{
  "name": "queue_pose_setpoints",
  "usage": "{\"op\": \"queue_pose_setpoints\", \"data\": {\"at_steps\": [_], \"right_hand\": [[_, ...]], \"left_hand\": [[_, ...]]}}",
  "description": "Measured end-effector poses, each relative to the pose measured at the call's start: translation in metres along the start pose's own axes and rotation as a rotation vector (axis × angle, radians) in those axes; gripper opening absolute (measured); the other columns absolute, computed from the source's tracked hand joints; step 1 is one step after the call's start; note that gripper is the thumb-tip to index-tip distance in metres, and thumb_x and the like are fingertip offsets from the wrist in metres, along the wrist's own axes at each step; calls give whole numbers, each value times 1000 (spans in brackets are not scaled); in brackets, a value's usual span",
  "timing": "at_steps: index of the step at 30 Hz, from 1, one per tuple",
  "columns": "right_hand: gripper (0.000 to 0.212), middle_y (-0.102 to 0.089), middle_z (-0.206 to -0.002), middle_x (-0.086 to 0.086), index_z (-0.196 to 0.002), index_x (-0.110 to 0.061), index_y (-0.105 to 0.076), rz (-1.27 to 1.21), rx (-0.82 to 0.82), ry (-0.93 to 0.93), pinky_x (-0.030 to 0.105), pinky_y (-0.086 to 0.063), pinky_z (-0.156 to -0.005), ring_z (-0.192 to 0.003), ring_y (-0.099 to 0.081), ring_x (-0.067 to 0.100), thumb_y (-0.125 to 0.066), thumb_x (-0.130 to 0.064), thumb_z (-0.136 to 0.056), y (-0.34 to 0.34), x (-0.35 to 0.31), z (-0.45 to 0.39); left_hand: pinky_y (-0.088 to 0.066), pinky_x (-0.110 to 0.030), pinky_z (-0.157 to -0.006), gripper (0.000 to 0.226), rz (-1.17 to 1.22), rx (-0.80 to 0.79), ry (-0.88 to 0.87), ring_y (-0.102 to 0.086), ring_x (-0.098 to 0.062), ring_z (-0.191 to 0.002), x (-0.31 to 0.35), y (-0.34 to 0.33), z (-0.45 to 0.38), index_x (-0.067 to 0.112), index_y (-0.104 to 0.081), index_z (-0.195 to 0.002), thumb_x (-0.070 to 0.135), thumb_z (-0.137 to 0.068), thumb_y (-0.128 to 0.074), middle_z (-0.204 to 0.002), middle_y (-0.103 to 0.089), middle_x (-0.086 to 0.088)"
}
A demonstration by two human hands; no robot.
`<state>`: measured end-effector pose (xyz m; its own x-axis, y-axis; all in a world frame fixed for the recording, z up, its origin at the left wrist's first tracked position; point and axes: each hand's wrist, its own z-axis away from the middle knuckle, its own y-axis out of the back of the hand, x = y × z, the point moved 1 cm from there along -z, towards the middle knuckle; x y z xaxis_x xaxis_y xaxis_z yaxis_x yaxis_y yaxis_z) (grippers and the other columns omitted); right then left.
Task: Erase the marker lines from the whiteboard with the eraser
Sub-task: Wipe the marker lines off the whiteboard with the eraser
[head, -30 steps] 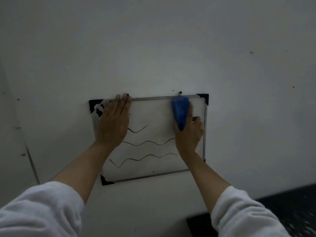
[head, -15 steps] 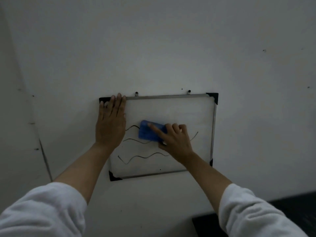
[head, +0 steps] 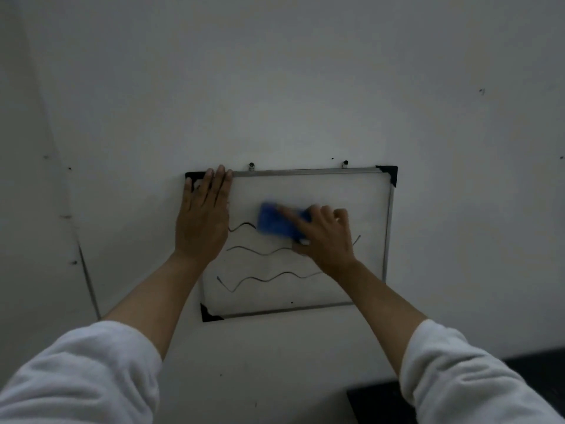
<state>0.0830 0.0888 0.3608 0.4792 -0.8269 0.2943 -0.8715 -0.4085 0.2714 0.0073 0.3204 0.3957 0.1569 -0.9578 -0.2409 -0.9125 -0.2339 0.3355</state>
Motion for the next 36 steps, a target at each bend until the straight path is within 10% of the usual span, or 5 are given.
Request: {"op": "queue_pose_setpoints", "data": {"at_steps": [13,17,22,27,36], "right_hand": [[75,-50,-83,8,-145,-32,-37,-99,32,-284,35,-35,-66,-71,-45,25,-65,-39,-75,4,-6,8],[84,-53,-88,6,-144,-35,-29,12,-69,235,35,-37,-68,-73,-47,24,-70,-42,-72,1,-3,19],[82,-53,-87,10,-144,-28,-39,-174,-27,-506,37,-38,-65,-75,-49,28,-75,-34,-70,8,15,16],[84,-53,-85,10,-146,-28,-33,-67,-33,-185,36,-36,-64,-71,-47,27,-74,-37,-73,7,28,30],[87,-52,-100,19,-151,-22,-22,-334,10,-946,41,-39,-74,-87,-51,34,-71,-35,-80,11,43,24]], "left_hand": [[-17,-56,-116,49,70,-24,84,-33,-31,-139,22,15,-9,0,-36,-143,19,-99,-44,-150,-35,-17],[-19,-53,-116,49,119,0,37,-30,-32,-140,31,15,-16,2,-34,-145,15,-99,-44,-152,-32,-15],[-21,-50,-116,48,158,36,-67,-33,-34,-139,52,10,-33,0,-38,-143,11,-97,-48,-150,-35,-17],[-17,-50,-118,52,179,-21,-142,-27,-33,-141,77,-1,-41,-1,-32,-145,11,-97,-49,-152,-29,-19],[-21,-53,-116,51,219,-8,-67,-26,-32,-142,90,-11,-43,1,-32,-145,13,-98,-46,-153,-30,-16]]}}
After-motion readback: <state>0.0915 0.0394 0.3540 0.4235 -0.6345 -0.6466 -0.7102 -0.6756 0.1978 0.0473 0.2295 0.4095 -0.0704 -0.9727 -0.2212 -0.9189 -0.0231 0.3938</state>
